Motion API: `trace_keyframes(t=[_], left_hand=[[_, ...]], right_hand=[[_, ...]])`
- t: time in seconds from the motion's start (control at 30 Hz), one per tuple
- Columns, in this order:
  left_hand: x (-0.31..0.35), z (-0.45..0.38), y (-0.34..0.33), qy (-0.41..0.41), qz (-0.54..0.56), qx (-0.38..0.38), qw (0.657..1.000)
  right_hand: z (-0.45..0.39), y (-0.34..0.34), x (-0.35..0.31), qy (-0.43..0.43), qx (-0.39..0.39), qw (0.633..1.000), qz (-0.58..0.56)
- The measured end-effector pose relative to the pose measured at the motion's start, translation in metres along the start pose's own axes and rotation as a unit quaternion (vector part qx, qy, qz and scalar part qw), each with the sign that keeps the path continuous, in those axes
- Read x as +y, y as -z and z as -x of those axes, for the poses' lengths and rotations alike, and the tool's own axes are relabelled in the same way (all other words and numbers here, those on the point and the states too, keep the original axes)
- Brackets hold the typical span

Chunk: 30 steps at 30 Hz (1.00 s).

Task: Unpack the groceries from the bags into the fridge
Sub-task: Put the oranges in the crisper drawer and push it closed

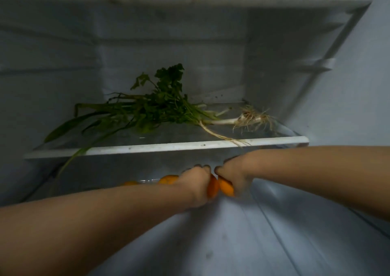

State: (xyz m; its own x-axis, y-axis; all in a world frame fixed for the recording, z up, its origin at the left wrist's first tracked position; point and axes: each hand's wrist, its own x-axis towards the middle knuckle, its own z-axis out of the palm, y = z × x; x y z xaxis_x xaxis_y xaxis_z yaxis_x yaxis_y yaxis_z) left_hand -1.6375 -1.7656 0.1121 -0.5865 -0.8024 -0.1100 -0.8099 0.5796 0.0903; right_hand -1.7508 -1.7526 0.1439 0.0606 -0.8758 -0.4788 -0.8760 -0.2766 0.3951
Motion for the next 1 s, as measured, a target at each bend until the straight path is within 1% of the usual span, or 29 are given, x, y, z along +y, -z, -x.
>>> trace_keyframes(t=[0.1, 0.17, 0.27, 0.33, 0.4, 0.5, 0.53, 0.57, 0.63, 0.7, 0.77, 0.8, 0.83, 0.9, 0.93, 1.0], left_hand=[[0.0, 0.001, -0.003, 0.021, 0.002, -0.011, 1.0], [-0.003, 0.003, -0.002, 0.03, -0.023, -0.022, 0.999], [-0.003, 0.01, 0.005, 0.036, -0.062, -0.046, 0.996], [0.0, 0.016, 0.013, 0.026, -0.077, -0.056, 0.995], [0.003, 0.027, 0.024, 0.017, -0.089, -0.062, 0.994], [0.004, 0.053, 0.041, 0.048, -0.148, -0.102, 0.983], [0.004, 0.065, 0.047, 0.069, -0.165, -0.095, 0.979], [0.004, 0.078, 0.053, 0.094, -0.176, -0.07, 0.977], [0.003, 0.111, 0.068, 0.15, -0.176, 0.006, 0.973], [0.0, 0.149, 0.079, 0.198, -0.164, 0.066, 0.964], [-0.005, 0.194, 0.087, 0.225, -0.16, 0.113, 0.954], [-0.008, 0.219, 0.088, 0.235, -0.163, 0.137, 0.948], [-0.011, 0.245, 0.087, 0.244, -0.163, 0.162, 0.942], [-0.012, 0.296, 0.079, 0.256, -0.15, 0.205, 0.933], [-0.01, 0.324, 0.073, 0.253, -0.137, 0.218, 0.933], [-0.004, 0.382, 0.054, 0.24, -0.11, 0.232, 0.936]], right_hand=[[-0.002, -0.009, -0.003, -0.012, 0.016, 1.0, 0.017], [-0.001, -0.013, -0.002, -0.014, 0.013, 0.999, 0.039], [0.004, -0.01, -0.001, -0.004, 0.008, 0.999, 0.037], [0.006, -0.004, -0.003, -0.009, -0.022, 0.999, 0.044], [0.01, 0.008, -0.006, -0.035, -0.054, 0.996, 0.056], [0.043, 0.035, -0.019, -0.068, -0.067, 0.995, 0.017], [0.061, 0.045, -0.026, -0.069, -0.065, 0.996, -0.005], [0.08, 0.055, -0.034, -0.072, -0.063, 0.995, -0.031], [0.116, 0.07, -0.051, -0.08, -0.045, 0.99, -0.104], [0.149, 0.081, -0.074, -0.068, 0.025, 0.989, -0.127], [0.177, 0.087, -0.1, -0.035, 0.137, 0.985, -0.104], [0.191, 0.088, -0.115, -0.02, 0.205, 0.974, -0.092], [0.202, 0.086, -0.13, -0.01, 0.281, 0.956, -0.085], [0.227, 0.08, -0.162, -0.008, 0.421, 0.899, -0.121], [0.238, 0.076, -0.179, -0.006, 0.465, 0.871, -0.159], [0.26, 0.066, -0.22, 0.02, 0.51, 0.829, -0.227]])
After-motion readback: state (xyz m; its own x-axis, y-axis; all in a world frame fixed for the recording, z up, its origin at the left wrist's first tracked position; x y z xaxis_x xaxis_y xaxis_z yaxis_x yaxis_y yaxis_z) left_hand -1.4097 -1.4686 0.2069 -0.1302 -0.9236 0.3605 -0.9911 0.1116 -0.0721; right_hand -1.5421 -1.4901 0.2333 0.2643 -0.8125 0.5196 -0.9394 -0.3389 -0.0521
